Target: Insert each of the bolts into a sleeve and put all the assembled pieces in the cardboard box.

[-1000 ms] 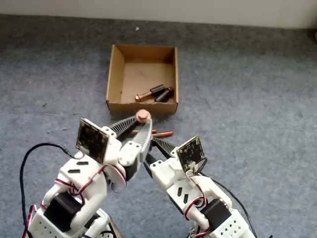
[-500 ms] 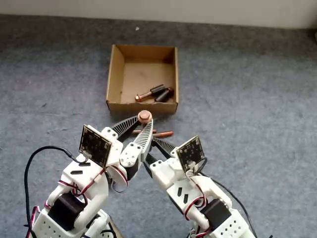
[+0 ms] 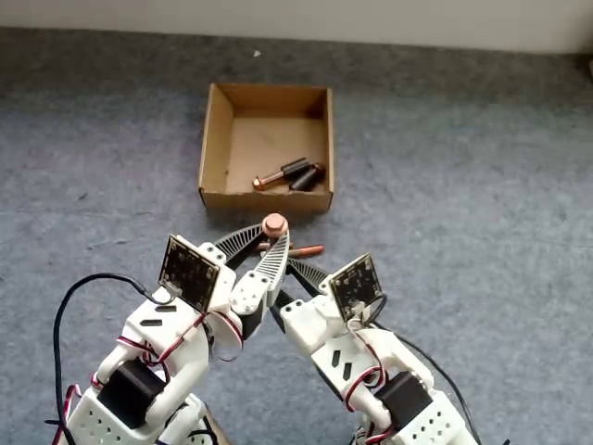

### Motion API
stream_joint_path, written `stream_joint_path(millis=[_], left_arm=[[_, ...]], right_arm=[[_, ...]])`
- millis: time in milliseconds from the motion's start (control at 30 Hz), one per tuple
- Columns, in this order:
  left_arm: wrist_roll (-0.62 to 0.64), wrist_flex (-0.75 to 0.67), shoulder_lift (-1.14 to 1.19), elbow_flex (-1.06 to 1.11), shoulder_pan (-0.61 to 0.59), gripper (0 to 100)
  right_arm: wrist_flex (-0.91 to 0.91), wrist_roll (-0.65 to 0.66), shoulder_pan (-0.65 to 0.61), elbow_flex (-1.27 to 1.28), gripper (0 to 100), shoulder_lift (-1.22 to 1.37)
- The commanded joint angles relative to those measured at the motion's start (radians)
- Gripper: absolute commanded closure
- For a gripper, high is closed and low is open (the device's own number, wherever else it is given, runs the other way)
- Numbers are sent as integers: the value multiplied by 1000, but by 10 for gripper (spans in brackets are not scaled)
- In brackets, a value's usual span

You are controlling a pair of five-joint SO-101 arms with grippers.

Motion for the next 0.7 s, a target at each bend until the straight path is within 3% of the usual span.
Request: stream_joint_path(millis=[0, 100, 267, 567, 667], left_arm=[[-12, -17, 1, 1, -8, 993], [-14, -18, 1, 19, -10, 979], [-12, 8, 1, 33, -15, 855], [-14, 34, 1, 15, -18, 845], [-14, 129, 1, -50, -18, 825]], right_arm=[[-22, 11, -4, 136, 995, -8], [-22, 11, -4, 136, 995, -8], [-27, 78, -4, 136, 995, -10], [-27, 115, -4, 140, 995, -10], [-27, 115, -2, 140, 995, -10]])
